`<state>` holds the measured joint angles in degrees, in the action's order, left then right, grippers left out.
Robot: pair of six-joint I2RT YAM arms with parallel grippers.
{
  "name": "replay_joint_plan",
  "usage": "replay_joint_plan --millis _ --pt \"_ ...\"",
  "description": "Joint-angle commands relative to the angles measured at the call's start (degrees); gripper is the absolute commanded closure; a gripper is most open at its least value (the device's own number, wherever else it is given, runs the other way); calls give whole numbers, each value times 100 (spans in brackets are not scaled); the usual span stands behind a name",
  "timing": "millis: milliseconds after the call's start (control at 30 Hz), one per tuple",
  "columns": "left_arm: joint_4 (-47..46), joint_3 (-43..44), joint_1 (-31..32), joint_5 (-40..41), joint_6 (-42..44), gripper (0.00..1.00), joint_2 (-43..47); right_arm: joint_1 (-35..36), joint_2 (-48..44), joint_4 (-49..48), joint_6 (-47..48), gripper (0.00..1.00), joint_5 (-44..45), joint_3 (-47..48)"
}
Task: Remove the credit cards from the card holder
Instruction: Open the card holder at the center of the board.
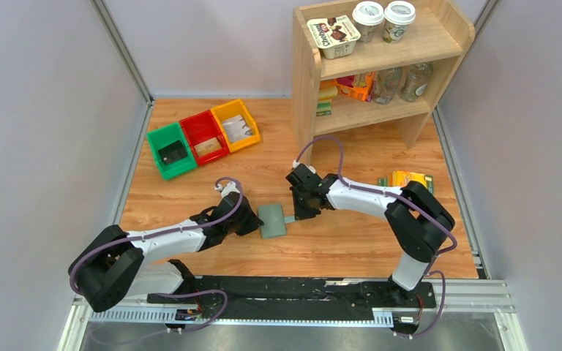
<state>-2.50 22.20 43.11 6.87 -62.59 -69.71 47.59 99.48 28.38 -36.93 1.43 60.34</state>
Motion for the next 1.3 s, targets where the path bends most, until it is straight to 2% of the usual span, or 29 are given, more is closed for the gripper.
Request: replay_joint_plan --millis 0,67,233,333,400,467,500,533,567,667,700,1033,1267 --pt "127 74 -13 77 264 100 37 -92 -193 -131 -60 78 278 -83" --pt "92 92 -13 16 352 100 37 -153 -166 -288 -113 74 139 -214" --pt "40 101 -13 -63 379 100 -25 -321 -280 -1044 -201 74 -617 -628" --pt "13 101 -13 -107 388 100 -51 -373 -306 -1334 -236 80 -880 -795" --pt "92 162 -13 -90 449 95 -42 -444 -315 -1501 -262 88 -1074 -892" --pt "415 285 -22 41 537 82 36 -470 -376 -1616 -280 96 -1162 -980" --pt "678 407 -14 94 589 69 115 -470 -420 -1669 -280 100 -1206 -1023" --pt "829 461 -5 199 668 63 151 -470 -473 -1704 -280 100 -1250 -1050" --pt "1074 600 -13 252 704 53 264 -470 -534 -1757 -289 100 -1285 -1076" --pt "1672 873 -5 437 862 39 405 -470 -684 -1792 -306 100 -1338 -1121" --pt "1787 1013 4 455 923 37 432 -470 -728 -1784 -315 100 -1338 -1138" --pt "2588 2122 145 569 1231 34 -174 -461 -1246 -1512 -333 100 -1347 -919" --pt "2711 1903 145 877 1143 33 667 -453 -1765 -448 27 100 -1233 -41"
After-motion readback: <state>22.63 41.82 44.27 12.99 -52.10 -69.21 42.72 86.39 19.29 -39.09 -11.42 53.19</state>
